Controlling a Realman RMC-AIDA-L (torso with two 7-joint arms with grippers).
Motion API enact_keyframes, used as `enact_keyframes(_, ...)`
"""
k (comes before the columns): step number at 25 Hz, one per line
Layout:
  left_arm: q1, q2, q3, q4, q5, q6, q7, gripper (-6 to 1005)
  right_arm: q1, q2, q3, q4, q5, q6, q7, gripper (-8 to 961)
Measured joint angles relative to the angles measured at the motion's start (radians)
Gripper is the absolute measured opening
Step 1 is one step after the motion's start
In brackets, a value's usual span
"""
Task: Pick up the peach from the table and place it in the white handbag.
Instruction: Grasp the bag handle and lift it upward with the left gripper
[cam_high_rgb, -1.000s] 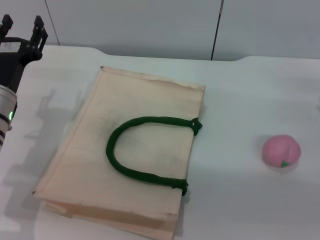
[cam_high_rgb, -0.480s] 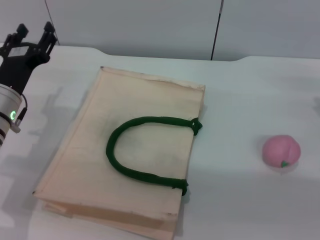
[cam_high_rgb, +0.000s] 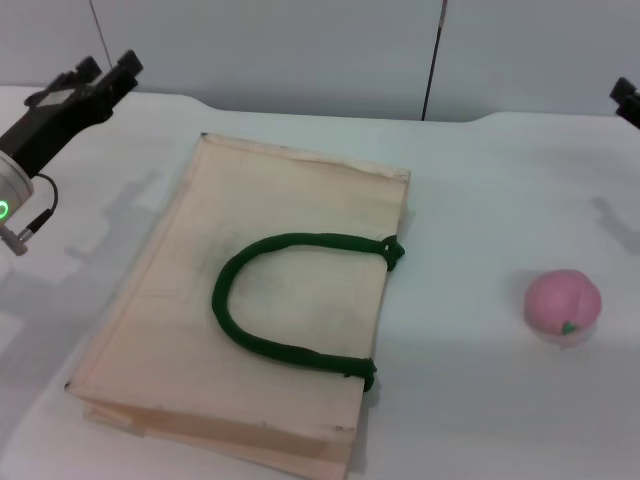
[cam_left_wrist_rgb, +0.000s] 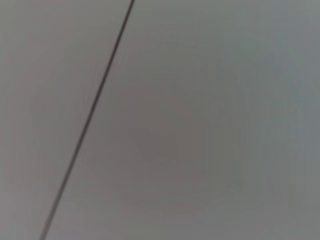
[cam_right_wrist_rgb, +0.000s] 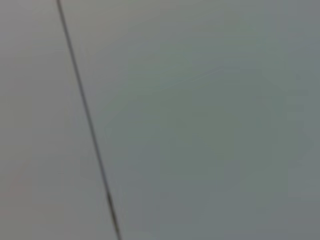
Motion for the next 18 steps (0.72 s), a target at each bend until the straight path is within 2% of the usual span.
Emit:
enact_keyframes(6,-0.063,0.000,0.001,-0.203,0.268,0.098,-0.324,713,0.019,-0.001,0.000,-0.041,-0.114,0.016,0.089,910)
enact_keyframes(10,-0.125,0.000,0.002,-0.314,0.458,0.185,-0.507,713,0.021,-0.002,0.000,-0.043,-0.118,0.020,0.094,910)
enact_keyframes(11,-0.125,0.000,0.002,-0.314,0.458,0.185,-0.507,713,0.021,-0.002,0.000,-0.043,-0.118,0.020,0.094,910)
enact_keyframes(15,-0.196,0.005,0.002,-0.395,0.673,0.230,-0.658,713,0.021,-0.002,0.002,-0.043,-0.119,0.020,0.094,909)
enact_keyframes(18,-0.241,0.005,0.002,-0.428,0.802,0.251,-0.709,713,0.021,-0.002,0.002,-0.044,-0.119,0.020,0.095,909)
